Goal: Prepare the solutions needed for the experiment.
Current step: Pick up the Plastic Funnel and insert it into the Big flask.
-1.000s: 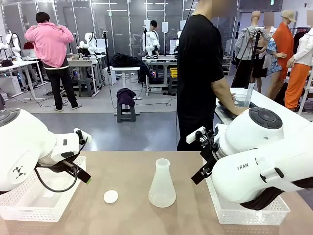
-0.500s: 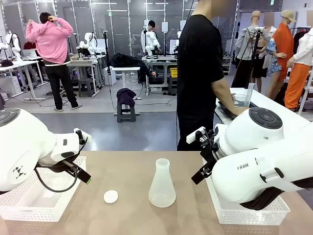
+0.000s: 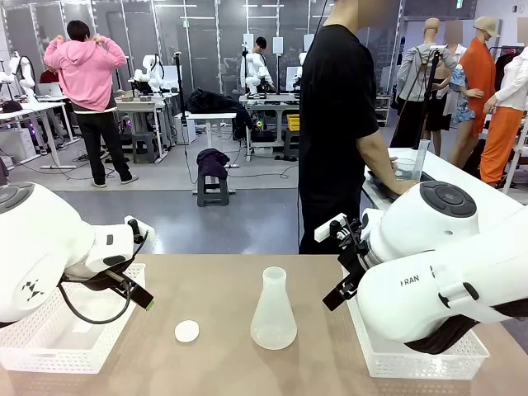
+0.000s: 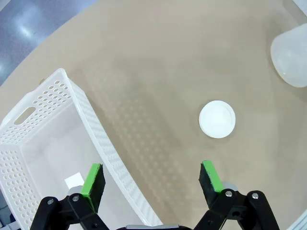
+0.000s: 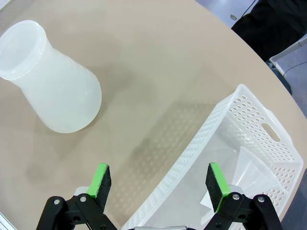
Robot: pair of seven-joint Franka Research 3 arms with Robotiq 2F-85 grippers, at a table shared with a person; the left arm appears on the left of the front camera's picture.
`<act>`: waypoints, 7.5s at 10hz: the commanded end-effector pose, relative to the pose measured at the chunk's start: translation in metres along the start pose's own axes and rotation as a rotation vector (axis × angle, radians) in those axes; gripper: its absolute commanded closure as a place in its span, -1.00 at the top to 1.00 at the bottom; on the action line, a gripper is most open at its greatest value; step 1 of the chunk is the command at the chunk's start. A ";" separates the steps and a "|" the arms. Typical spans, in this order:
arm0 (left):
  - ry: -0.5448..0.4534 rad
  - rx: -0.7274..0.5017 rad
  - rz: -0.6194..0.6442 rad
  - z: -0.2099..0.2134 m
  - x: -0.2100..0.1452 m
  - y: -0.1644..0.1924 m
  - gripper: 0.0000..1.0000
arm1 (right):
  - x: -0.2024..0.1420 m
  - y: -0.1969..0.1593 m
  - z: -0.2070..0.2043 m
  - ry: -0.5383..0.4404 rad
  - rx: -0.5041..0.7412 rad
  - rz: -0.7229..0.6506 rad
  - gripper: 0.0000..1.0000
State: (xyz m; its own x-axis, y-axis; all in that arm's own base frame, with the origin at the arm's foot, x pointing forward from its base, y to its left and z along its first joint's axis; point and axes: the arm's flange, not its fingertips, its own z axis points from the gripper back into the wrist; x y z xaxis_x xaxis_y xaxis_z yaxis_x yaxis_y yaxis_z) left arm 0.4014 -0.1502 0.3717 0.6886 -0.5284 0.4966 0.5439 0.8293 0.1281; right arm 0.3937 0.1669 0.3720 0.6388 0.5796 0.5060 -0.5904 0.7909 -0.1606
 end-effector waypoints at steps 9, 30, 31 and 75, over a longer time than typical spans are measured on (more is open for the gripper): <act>-0.007 -0.530 0.387 0.130 -0.042 0.065 1.00 | 0.006 -0.083 0.166 -0.227 0.327 -0.353 1.00; -0.242 -1.208 0.790 0.154 -0.042 0.078 1.00 | -0.026 -0.078 0.195 -0.157 0.950 -0.870 1.00; -0.242 -1.208 0.790 0.154 -0.042 0.078 1.00 | -0.026 -0.078 0.195 -0.157 0.950 -0.870 1.00; -0.242 -1.208 0.790 0.154 -0.042 0.078 1.00 | 0.025 -0.202 -0.052 0.439 0.579 0.710 1.00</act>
State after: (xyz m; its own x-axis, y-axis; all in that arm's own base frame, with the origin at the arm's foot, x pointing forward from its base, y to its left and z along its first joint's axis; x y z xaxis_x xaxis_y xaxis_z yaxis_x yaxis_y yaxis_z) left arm 0.3406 -0.0332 0.4901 0.9633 0.1229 0.2387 0.2140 0.1852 -0.9591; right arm 0.5536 0.0340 0.3767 0.1257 0.9898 0.0666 -0.9747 0.1107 0.1943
